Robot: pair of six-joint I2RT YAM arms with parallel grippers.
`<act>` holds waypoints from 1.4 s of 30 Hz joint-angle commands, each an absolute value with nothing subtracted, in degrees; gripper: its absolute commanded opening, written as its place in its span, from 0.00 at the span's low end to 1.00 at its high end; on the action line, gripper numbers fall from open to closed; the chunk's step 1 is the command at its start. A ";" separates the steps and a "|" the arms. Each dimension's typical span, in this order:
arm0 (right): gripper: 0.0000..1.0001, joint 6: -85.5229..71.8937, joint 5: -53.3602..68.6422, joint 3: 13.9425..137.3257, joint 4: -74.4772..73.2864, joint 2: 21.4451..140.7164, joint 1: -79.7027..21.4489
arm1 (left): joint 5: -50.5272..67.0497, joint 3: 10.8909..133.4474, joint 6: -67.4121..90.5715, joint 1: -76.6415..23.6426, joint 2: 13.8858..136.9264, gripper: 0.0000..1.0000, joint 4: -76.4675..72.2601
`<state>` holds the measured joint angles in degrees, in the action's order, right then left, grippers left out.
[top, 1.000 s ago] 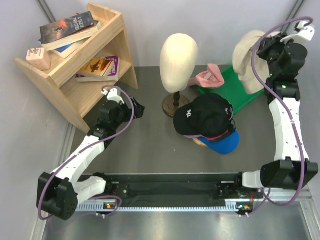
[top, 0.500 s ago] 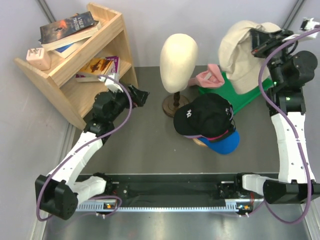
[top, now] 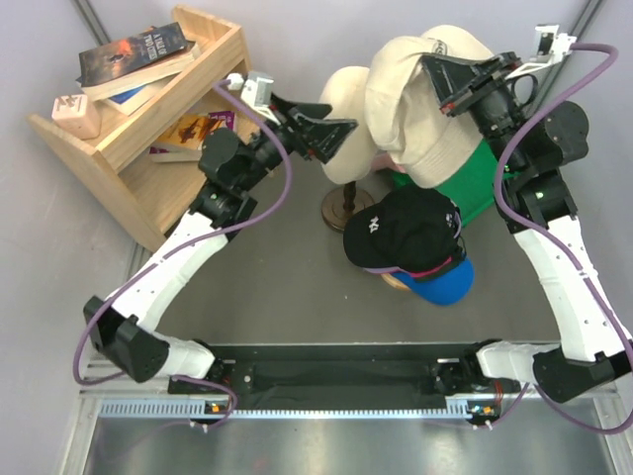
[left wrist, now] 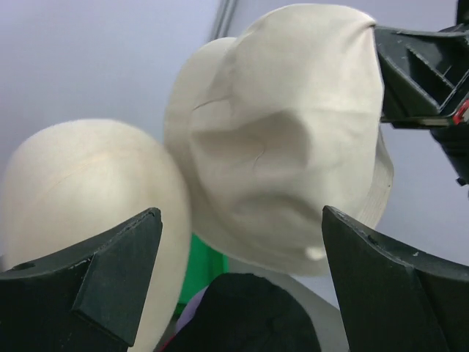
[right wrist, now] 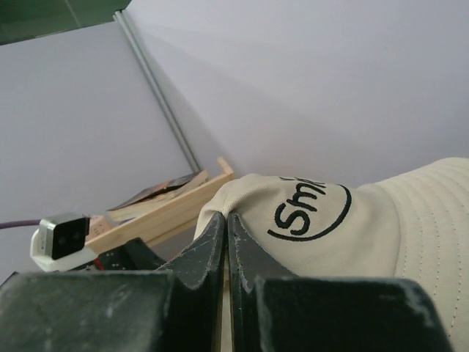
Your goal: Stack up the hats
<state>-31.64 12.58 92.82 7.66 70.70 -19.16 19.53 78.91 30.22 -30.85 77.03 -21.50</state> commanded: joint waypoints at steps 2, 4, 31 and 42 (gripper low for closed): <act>0.00 -30.24 11.52 96.33 10.37 72.16 -24.16 | 23.02 86.04 31.54 -32.25 82.70 0.94 -26.71; 0.00 -29.10 11.25 97.03 9.41 72.60 -24.96 | 23.38 86.13 33.57 -32.43 83.49 0.94 -29.78; 0.00 -21.09 10.02 103.36 0.26 72.51 -26.63 | 19.25 104.57 16.97 -32.96 87.80 0.00 -26.55; 0.00 -19.33 8.44 103.54 2.11 77.42 -25.40 | 16.87 113.99 1.14 -32.08 93.33 0.00 -19.25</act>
